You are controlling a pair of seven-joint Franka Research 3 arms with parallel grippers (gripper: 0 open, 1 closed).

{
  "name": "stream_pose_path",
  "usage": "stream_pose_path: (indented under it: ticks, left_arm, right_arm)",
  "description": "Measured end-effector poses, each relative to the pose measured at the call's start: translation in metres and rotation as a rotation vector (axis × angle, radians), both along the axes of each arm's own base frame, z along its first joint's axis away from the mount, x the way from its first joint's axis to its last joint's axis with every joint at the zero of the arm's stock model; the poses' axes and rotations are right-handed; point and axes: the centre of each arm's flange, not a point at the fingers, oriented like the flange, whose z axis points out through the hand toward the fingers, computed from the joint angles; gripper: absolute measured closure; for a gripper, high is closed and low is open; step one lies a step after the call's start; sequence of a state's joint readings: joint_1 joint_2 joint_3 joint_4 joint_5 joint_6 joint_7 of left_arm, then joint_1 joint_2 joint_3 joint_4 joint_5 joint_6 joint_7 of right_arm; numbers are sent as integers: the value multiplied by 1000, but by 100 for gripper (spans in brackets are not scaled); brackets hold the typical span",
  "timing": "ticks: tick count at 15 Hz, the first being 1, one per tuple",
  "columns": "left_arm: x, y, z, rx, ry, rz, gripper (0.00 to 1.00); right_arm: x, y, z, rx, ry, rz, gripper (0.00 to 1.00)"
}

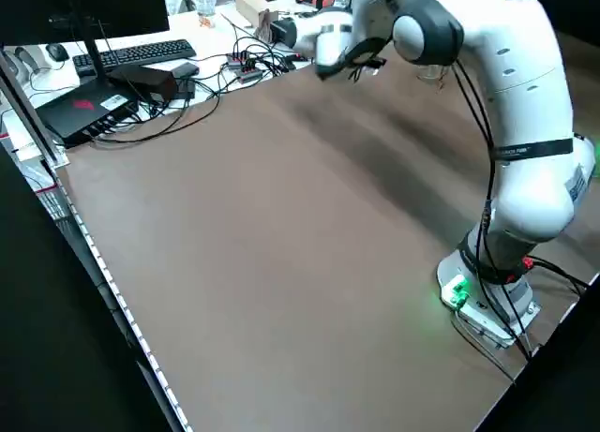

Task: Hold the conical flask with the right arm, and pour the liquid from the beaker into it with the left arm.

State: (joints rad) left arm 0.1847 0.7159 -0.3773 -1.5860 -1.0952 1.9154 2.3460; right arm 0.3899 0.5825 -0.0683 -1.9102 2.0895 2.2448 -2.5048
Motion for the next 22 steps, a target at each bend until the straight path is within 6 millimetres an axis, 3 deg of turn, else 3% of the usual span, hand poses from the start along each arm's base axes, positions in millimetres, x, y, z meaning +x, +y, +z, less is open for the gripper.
stream_pose_path:
  ticks: [3,6,13,16,22]
  left_arm:
    - [-6,49,-53,-60,50,50,2]
    - [-11,80,-92,-89,85,90,2]
    - [-28,118,-156,-131,122,144,2]
    - [-37,136,-178,-172,111,160,2]
    - [-41,143,-184,-206,101,159,2]
  right_arm:
    - [4,-30,-7,-60,-35,29,61]
    - [7,-77,-14,-91,-76,80,61]
    - [3,-233,-14,-95,-128,237,61]
    - [-6,-290,-10,-106,-139,284,61]
    - [-17,-355,-1,-117,-144,341,61]
